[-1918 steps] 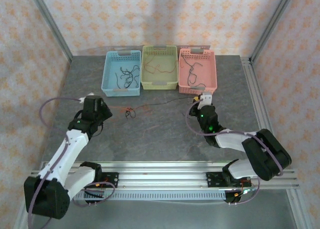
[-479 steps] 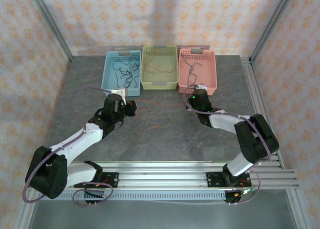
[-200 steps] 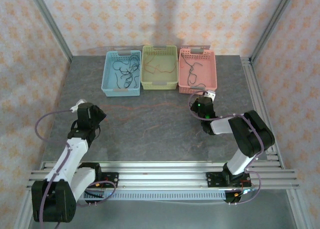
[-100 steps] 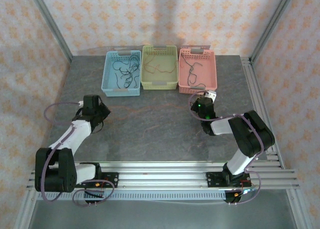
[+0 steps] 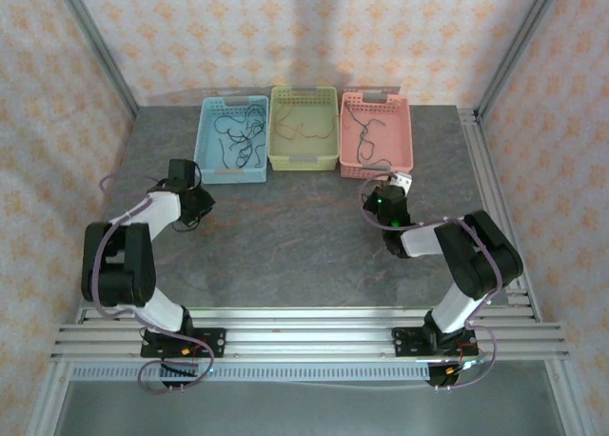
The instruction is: Untangle the cables
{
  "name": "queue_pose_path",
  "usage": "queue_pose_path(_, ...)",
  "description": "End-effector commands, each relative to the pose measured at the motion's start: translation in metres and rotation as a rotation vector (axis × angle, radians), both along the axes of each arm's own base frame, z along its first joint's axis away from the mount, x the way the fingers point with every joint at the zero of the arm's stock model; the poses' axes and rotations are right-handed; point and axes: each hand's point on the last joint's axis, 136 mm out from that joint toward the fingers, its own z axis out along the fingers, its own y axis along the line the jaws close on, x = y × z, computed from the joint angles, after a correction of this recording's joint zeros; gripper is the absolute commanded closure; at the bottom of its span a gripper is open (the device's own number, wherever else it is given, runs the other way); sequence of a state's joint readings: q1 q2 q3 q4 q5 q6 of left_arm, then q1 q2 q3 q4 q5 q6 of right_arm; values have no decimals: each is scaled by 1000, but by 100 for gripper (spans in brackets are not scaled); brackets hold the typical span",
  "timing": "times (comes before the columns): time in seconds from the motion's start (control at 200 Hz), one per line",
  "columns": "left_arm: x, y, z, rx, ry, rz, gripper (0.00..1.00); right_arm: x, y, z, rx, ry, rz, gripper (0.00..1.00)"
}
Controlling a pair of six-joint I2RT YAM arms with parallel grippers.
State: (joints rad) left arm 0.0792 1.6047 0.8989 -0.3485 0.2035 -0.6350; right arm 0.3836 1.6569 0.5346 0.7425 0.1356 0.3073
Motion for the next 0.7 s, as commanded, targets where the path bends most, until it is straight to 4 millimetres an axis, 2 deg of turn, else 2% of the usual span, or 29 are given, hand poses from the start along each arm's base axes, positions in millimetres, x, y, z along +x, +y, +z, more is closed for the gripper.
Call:
queue_pose_path(0.0,-17,-2,-18,-57,128,-19,73,0,-1,8,18,-34,-19,100)
queue_pose_path(0.055,-16,0,-18,-58,126,-15,56,0,-1,8,19,-35,-19,100)
queue_pose_path(0.12,-17,-1,-17,-55,116,-16,44,0,-1,8,19,-36,-18,100)
queue_pose_path(0.205,-17,-1,-15,-53,103,-16,38,0,-1,7,20,-34,-15,100)
queue_pose_path(0.3,-16,-3,-15,-63,102,-23,37,1,0,7,21,-35,-14,100)
queue_pose_path(0.55,-8,-22,-25,-70,168,-112,60,1,1,7,24,-32,-8,100)
queue_pose_path(0.671,-7,-26,-23,-68,164,-131,83,1,1,7,23,-33,-8,100)
queue_pose_path(0.696,-7,-27,-23,-67,162,-133,92,1,1,6,23,-32,-9,100)
